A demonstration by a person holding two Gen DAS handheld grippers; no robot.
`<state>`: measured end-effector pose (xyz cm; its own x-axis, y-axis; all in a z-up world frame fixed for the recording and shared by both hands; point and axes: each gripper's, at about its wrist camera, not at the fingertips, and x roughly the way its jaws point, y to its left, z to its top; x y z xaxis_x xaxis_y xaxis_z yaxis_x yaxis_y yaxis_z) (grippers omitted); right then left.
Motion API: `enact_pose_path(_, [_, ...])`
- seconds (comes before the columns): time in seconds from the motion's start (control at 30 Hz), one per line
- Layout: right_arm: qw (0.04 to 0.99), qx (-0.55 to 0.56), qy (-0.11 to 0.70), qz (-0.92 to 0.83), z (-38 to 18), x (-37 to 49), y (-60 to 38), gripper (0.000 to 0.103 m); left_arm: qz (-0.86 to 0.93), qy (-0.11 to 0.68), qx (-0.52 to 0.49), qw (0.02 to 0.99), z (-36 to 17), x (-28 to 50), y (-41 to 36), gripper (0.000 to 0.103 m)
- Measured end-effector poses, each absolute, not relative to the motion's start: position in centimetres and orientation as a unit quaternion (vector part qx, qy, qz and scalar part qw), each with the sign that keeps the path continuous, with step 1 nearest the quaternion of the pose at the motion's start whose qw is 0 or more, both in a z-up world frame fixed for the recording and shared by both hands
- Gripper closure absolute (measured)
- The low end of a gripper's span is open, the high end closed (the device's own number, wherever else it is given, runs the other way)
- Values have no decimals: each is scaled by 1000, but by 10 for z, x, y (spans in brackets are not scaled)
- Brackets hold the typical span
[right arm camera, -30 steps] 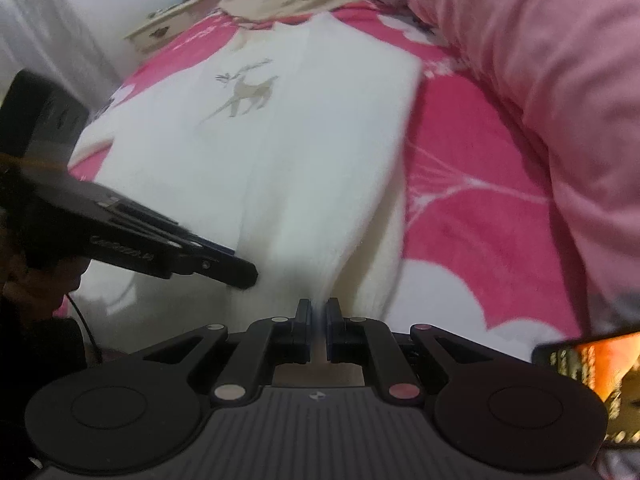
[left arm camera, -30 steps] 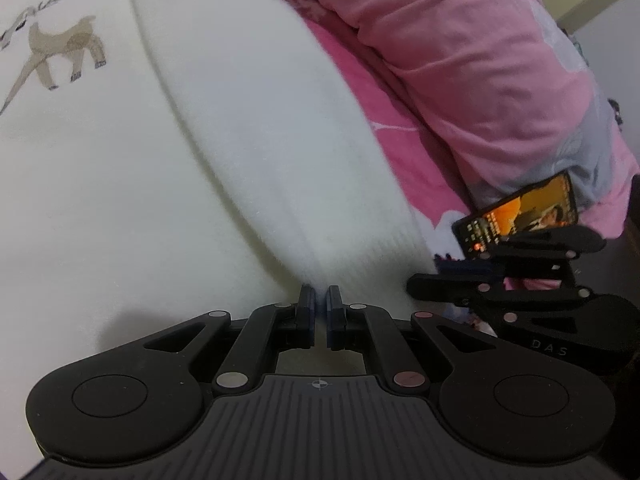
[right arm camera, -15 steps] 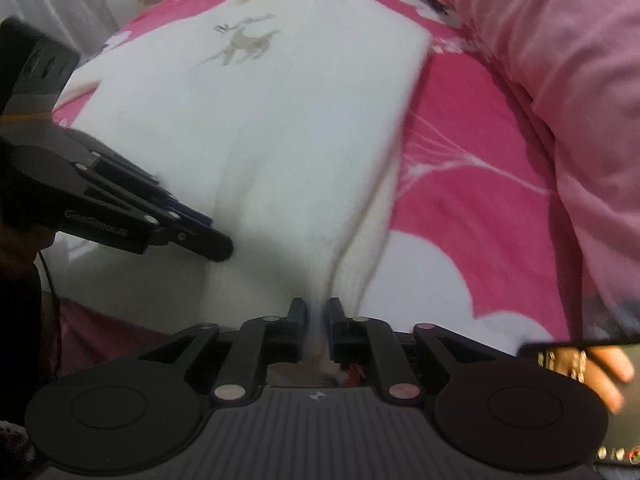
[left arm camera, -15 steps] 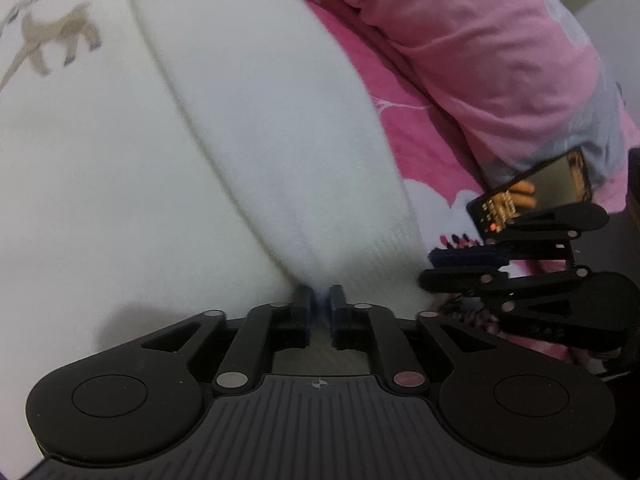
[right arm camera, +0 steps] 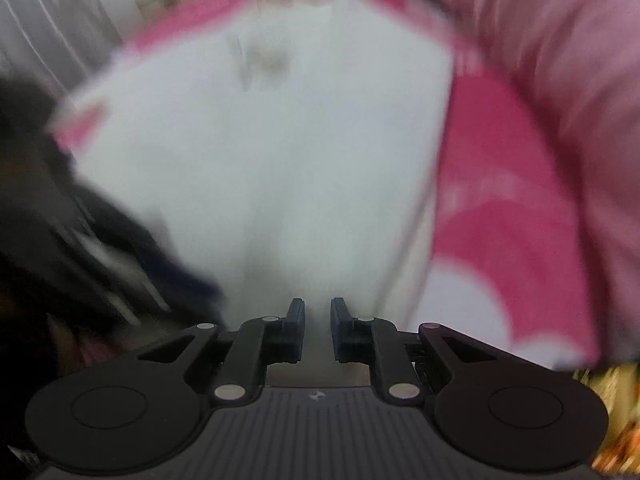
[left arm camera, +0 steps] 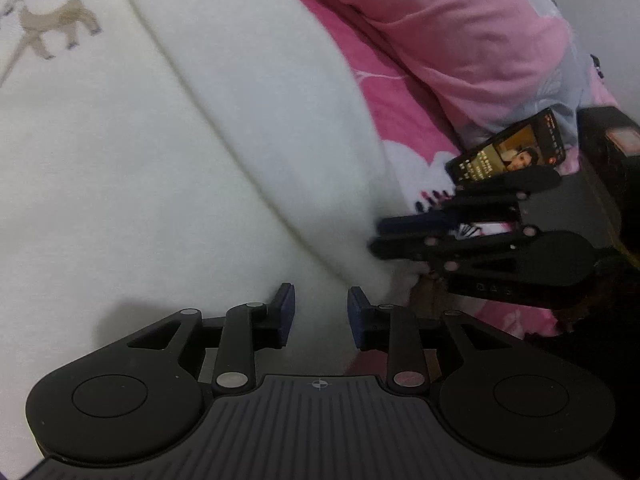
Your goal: Fold clothes
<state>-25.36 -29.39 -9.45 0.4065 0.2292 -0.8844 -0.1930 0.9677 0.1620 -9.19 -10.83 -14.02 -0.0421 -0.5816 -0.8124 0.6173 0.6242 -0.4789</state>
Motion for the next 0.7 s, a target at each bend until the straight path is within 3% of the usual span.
enact_pose_path(0.1, [839, 4, 529, 130, -93, -260, -292, 90, -428, 561, 31, 708, -134, -87, -97, 69])
enact_pose_path(0.3, [888, -10, 442, 122, -70, -248, -286, 89, -380, 507, 40, 773, -115, -49, -82, 63])
enact_pose_path(0.43, [857, -22, 502, 119, -109, -239, -279, 89, -348, 485, 30, 802, -102, -11, -69, 59])
enact_pose_path(0.53, [859, -33, 493, 138, -100, -232, -276, 87, -330, 480, 47, 811, -99, 20, -69, 57])
enact_pose_path(0.7, [897, 41, 430, 99, -73, -190, -303, 87, -307, 466, 42, 829, -98, 80, -91, 56])
